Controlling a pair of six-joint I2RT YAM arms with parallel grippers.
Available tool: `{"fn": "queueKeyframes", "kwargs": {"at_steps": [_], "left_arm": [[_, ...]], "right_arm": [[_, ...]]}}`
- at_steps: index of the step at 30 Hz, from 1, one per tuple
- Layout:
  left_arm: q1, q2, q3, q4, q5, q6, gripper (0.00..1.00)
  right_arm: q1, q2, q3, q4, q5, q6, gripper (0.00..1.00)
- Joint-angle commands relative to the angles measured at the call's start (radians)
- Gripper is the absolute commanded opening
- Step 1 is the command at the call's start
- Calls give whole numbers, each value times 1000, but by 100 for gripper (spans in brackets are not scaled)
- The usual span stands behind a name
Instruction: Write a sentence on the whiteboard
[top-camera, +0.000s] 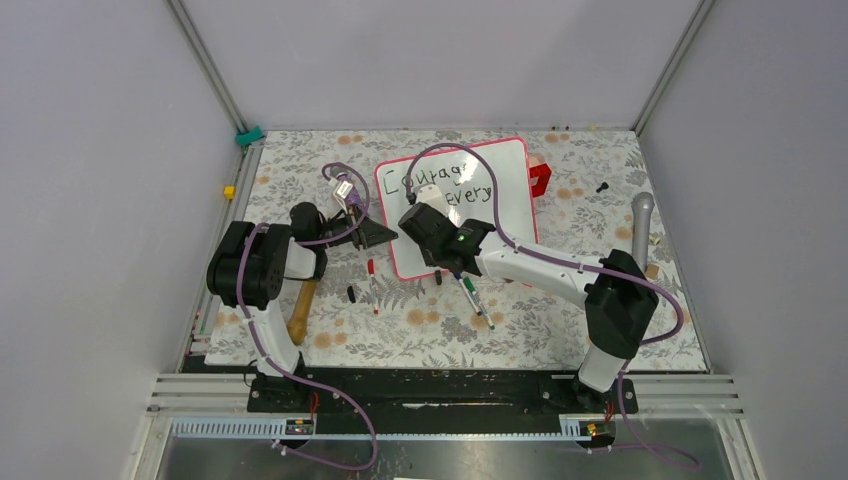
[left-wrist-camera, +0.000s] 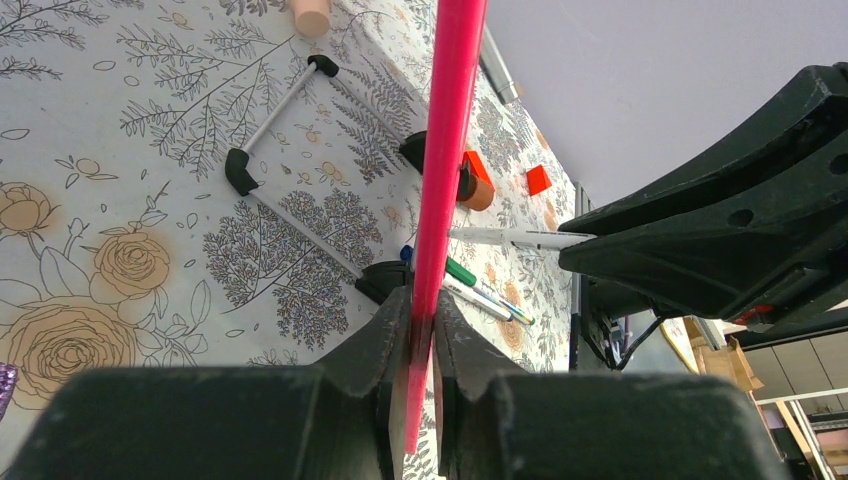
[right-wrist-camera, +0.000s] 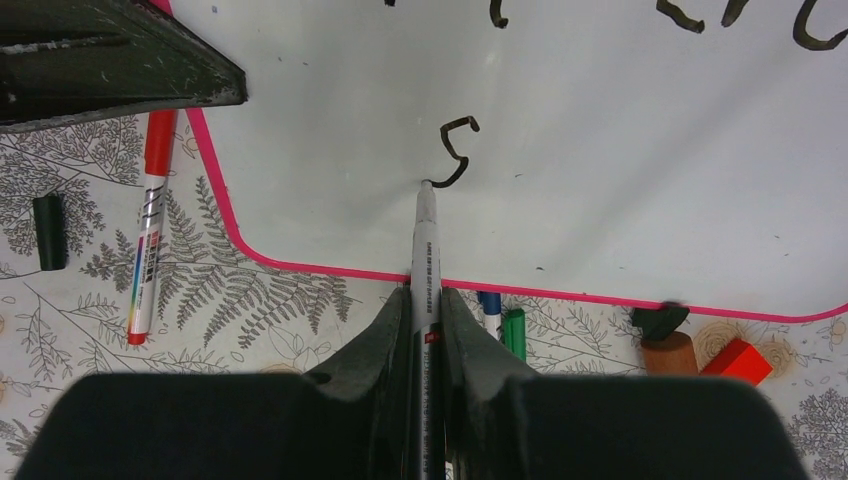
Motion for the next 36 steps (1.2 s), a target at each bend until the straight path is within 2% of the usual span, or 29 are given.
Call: {"fn": "queueKeyframes", "kwargs": {"at_steps": [1,9,14,17,36], "left_arm": [[10,-10,-8,64,-5,-28,0],[10,-11,-9,64,-5,-29,0],[10,-11,-9,67,-3,-29,0],[11,-10,-9,67,-4,-29,0],[10,-10,-9,67,-4,-29,0]], "right_arm": [[-12,1,-3,78,-15,-13,0],[-12,-33,-19,87,-9,-14,0],[-11,-167,-153,223,27,-28,0],[-13,-202,-189,245,64,-32,0],[-31,-103,-77,157,109,-19,0]]}}
